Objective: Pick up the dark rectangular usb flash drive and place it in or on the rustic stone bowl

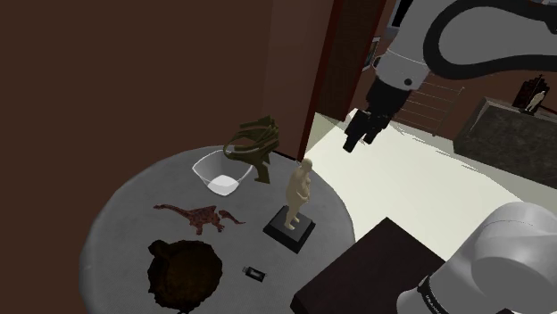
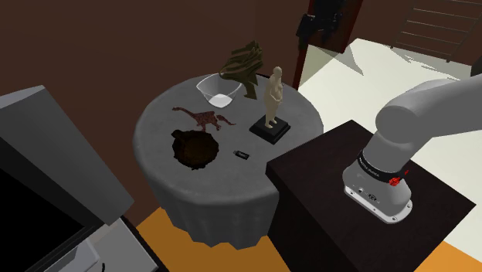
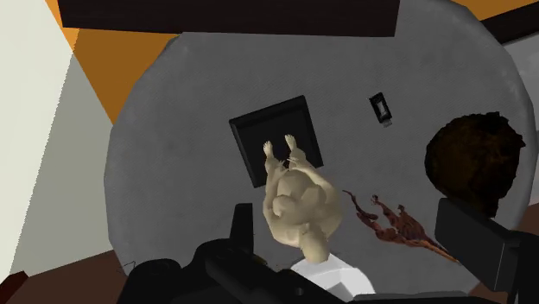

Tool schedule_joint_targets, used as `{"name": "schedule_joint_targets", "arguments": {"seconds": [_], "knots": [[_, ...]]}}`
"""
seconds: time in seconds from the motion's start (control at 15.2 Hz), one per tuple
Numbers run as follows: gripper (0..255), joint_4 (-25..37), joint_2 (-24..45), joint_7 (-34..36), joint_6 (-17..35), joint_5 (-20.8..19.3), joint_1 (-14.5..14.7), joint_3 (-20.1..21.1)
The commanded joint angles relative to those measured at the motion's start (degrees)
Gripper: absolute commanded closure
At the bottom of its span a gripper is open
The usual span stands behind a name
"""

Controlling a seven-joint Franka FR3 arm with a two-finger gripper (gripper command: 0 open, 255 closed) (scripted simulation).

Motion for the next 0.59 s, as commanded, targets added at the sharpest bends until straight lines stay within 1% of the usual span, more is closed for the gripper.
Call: {"name": "schedule_joint_targets", "arguments": {"seconds": [0.0,0.26,0.53], "knots": [[0,-2.7,1.0,0.8,3.5,0.8,0.7,1.3],[0,-7.1,4.4,2.7,10.8,2.6,2.2,4.4],[0,-10.3,9.5,4.6,18.6,4.3,3.7,7.7]]}}
